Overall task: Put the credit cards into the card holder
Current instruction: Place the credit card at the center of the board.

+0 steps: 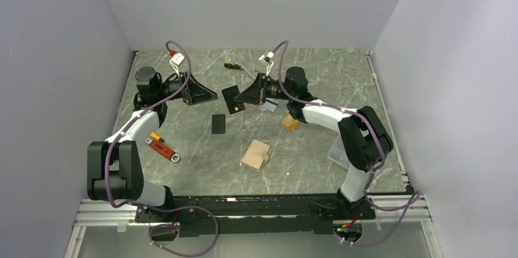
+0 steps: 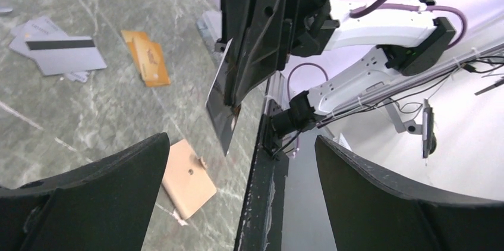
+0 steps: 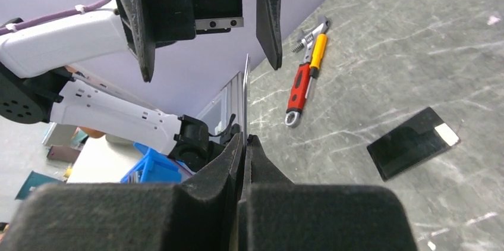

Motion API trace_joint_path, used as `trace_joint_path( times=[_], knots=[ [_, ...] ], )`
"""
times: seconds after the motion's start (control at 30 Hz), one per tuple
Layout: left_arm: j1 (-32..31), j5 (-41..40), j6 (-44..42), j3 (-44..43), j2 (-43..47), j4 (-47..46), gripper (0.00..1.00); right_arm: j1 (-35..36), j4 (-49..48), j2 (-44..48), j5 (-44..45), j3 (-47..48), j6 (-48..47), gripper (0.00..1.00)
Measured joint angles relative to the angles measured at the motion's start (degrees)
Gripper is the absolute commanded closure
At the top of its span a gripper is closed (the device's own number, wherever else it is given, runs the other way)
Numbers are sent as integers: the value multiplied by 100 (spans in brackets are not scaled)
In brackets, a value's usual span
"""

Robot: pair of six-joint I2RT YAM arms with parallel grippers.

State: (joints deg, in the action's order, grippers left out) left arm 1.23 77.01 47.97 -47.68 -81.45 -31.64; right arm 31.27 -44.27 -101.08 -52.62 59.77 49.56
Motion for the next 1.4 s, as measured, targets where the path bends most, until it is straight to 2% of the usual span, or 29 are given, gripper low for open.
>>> trace_joint_path(
  times=[0.1, 0.27, 0.47, 0.7, 1.07, 1.23, 1.33, 1.4],
  knots=[
    [-72, 37, 474, 79, 0, -649, 1, 140, 2, -133, -4, 234, 20, 100],
    [-221, 122, 874, 175, 0, -1174, 1, 426, -151, -487, -17, 654, 160, 100],
    [-221, 177, 1300, 238, 0, -1746, 18, 527, -20, -750, 50, 831, 170, 100],
    [-219, 81, 1399, 240, -13, -1961, 24, 527, 129, -612, 284, 809, -13, 94],
    [-212, 68, 1427, 243, -61, -1998, 36, 428, 79, -258, 822, 507, -105, 92],
    [-157, 66, 1329, 240, -103, -1853, 49, 308, -50, -240, 887, 431, -7, 98],
    [-127, 68, 1027, 229, -103, -1478, 54, 282, -142, -240, 879, 400, 96, 100],
    [-122, 85, 726, 179, -103, -1088, 61, 273, -179, -240, 885, 372, 144, 100]
  ],
)
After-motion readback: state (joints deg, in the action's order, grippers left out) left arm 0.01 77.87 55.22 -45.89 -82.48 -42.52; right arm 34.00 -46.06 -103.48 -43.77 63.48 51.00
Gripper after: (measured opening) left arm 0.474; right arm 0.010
